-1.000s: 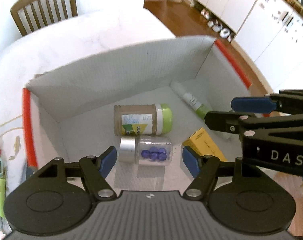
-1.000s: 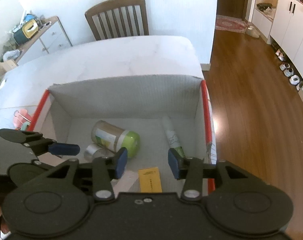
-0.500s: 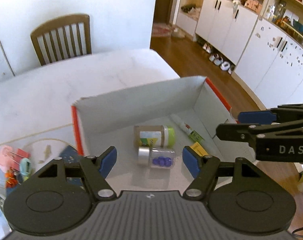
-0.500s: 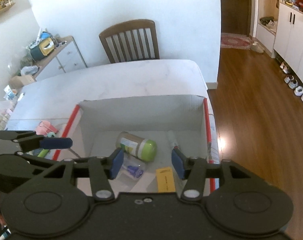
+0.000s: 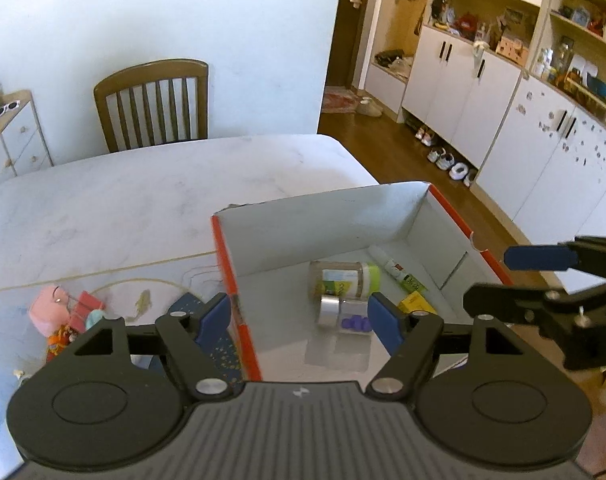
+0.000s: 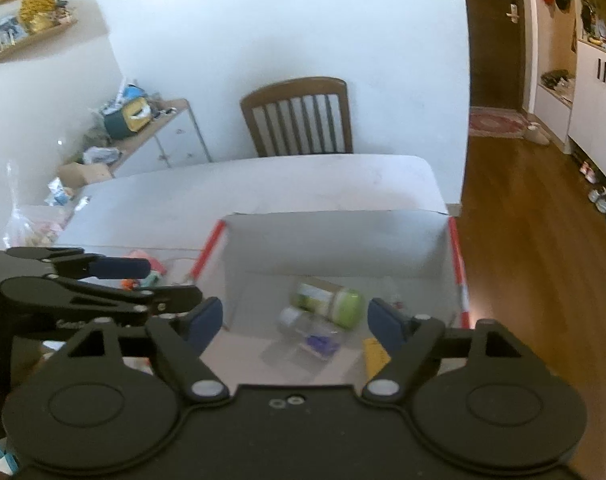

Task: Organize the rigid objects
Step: 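Withdraw both tools from the box toward the mat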

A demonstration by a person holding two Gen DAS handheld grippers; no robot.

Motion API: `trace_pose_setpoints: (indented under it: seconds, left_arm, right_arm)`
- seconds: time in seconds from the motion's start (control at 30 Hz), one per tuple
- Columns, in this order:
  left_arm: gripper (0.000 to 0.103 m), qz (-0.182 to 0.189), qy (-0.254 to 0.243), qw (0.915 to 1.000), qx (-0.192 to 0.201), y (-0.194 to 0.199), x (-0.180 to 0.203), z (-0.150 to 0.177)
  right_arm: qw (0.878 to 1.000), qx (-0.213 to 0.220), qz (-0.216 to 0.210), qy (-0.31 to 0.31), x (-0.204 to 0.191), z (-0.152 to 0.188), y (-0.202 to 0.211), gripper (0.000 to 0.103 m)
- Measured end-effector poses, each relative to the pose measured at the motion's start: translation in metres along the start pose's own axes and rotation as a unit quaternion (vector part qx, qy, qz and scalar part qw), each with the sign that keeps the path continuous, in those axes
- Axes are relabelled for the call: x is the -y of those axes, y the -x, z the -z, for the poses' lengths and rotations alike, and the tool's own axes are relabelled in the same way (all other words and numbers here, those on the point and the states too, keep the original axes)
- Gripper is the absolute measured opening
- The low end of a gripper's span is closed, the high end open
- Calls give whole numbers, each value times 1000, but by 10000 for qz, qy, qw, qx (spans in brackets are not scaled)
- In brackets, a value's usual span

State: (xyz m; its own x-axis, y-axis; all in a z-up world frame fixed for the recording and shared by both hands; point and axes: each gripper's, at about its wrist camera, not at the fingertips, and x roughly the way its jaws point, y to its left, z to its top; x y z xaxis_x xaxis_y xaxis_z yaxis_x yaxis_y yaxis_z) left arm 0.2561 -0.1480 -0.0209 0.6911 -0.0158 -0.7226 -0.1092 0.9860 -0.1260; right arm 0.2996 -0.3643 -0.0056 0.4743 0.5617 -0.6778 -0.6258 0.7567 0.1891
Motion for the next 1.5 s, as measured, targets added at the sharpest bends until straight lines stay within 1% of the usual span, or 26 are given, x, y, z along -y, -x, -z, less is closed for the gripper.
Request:
trace_pose_setpoints:
  seconds: [0.3,0.4,0.5,0.6,0.77,0.83,0.87,0.9,0.93,1.0,1.07,1.23,1.37,1.5]
  left_arm:
    - [76,103,128,9996,235,25,-49,13]
    - [80,138,199,9992,313,34,-67,18]
    - [81,148,192,9990,382,41,-87,22]
    - [83,123,193,9991,366,45,-108,26]
    - [90,162,253,9984,473,52,-149,36]
    - [91,135,231,9983,519,53,-163,40]
    - [93,123,195,9982,552,54,-169,42]
    - [102,112,148,9981,593,54,-176,44]
    - [103,110,120,9978,636,54,-183,46]
    - [103,143,124,9974,691,54,-199,50]
    - [103,164,136,9976,655,51,-214,55]
    - [103,36,-63,9983,576,43,-244,67]
    - [103,123,-201,9986,467,34,-263,82]
    - [103,196,-347,9987,308,23,-270,96]
  right_arm:
    - [9995,312,-29,87,-50,7,-5,100]
    - [9992,401,-61,71,-69,9,-9,103]
    - [9991,424,-8,97,-89,9,-15,103]
    - [9993,376,25,83,-106,10,-23,103]
    - [9994,329,68,50,-137,9,-38,103]
    - [9995,309,74,20,-149,9,-43,103]
    - [9995,299,81,14,-154,10,-46,103]
    - [9996,280,84,11,-160,10,-50,103]
    - [9996,259,83,15,-165,10,-54,103]
    - [9997,224,102,51,-176,10,-62,103]
    - [9997,179,123,78,-187,9,-72,103]
    - [9998,68,175,55,-209,8,-99,103]
    - [9995,-71,292,60,-222,8,-121,103]
    - [9988,-254,358,209,-231,10,-139,103]
